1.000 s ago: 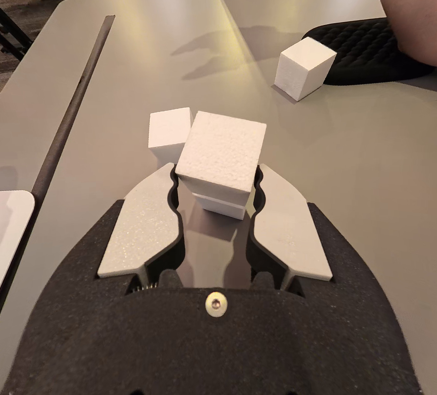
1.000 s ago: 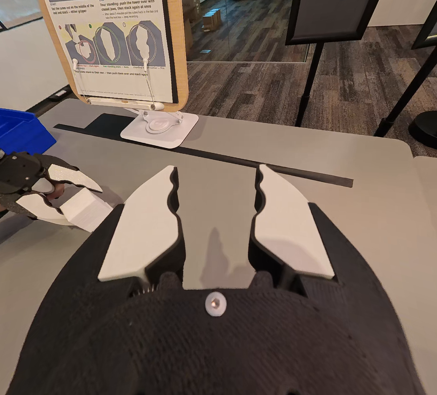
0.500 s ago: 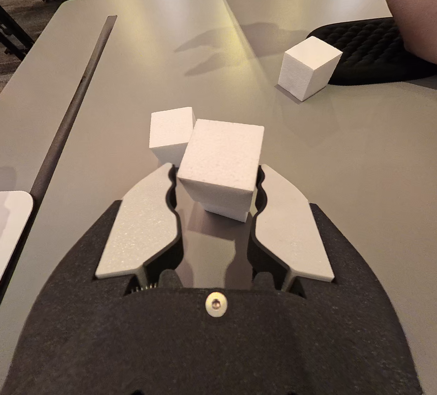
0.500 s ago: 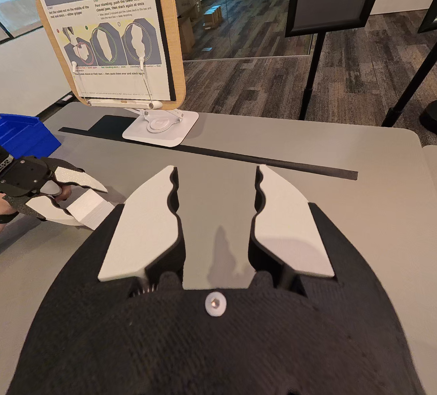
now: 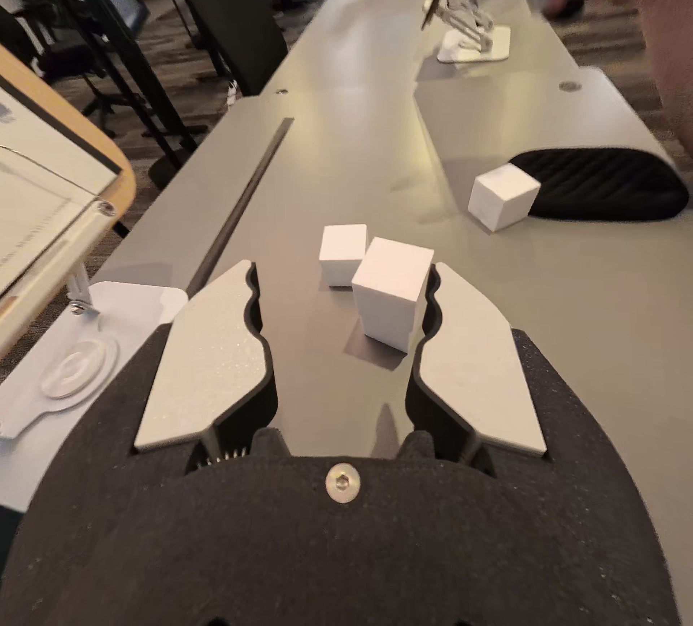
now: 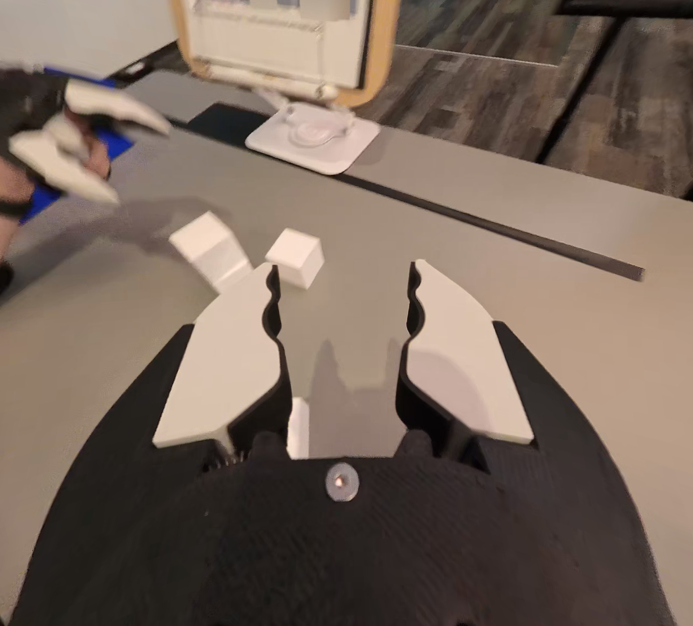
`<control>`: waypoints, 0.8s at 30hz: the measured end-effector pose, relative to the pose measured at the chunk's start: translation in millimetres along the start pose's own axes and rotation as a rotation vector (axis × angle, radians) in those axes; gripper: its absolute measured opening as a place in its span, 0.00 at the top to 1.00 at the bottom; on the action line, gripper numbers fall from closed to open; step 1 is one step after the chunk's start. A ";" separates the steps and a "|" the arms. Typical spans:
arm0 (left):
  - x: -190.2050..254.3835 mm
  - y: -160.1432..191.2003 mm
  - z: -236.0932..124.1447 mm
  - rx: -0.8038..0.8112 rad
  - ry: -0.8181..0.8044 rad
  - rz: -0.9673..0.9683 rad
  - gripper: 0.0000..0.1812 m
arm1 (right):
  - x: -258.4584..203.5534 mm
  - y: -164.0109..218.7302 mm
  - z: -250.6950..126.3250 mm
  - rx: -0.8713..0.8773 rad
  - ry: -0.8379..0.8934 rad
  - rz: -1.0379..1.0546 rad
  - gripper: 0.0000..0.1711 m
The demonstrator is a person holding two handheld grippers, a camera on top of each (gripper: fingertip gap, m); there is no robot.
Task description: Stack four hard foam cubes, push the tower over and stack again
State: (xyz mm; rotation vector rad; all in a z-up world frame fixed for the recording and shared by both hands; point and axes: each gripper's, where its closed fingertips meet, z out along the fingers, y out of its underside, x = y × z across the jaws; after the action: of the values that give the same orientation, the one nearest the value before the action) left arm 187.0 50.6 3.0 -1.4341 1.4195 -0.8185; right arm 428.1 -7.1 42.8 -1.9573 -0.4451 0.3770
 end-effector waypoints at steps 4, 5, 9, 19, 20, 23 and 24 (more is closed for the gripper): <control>-13.0 -17.3 -23.8 0.036 -0.070 -0.054 0.53 | -46.9 71.4 -2.1 -0.036 -0.057 -0.071 0.62; -13.7 -21.3 -28.9 0.046 -0.078 -0.055 0.53 | -52.1 89.3 -3.1 -0.056 -0.045 -0.074 0.62; -11.3 -40.8 -45.9 0.111 -0.099 -0.045 0.54 | -65.8 146.0 1.9 -0.158 -0.029 -0.021 0.57; -3.2 -54.2 -59.9 0.144 -0.099 -0.013 0.55 | -55.8 191.7 17.0 -0.328 0.049 -0.023 0.62; -3.5 -53.9 -59.8 0.143 -0.098 -0.014 0.55 | -56.8 193.0 17.3 -0.333 0.036 -0.017 0.64; -5.5 -51.9 -59.7 0.137 -0.104 -0.016 0.55 | -58.1 190.3 16.8 -0.338 0.017 -0.028 0.66; -6.1 -51.5 -59.7 0.135 -0.106 -0.017 0.55 | -59.8 183.4 17.7 -0.323 0.005 -0.042 0.66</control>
State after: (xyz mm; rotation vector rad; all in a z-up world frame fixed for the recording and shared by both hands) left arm 149.9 42.3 72.4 -1.3671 1.2505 -0.8216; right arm 392.9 -91.8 -127.9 -2.2563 -0.5709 0.2863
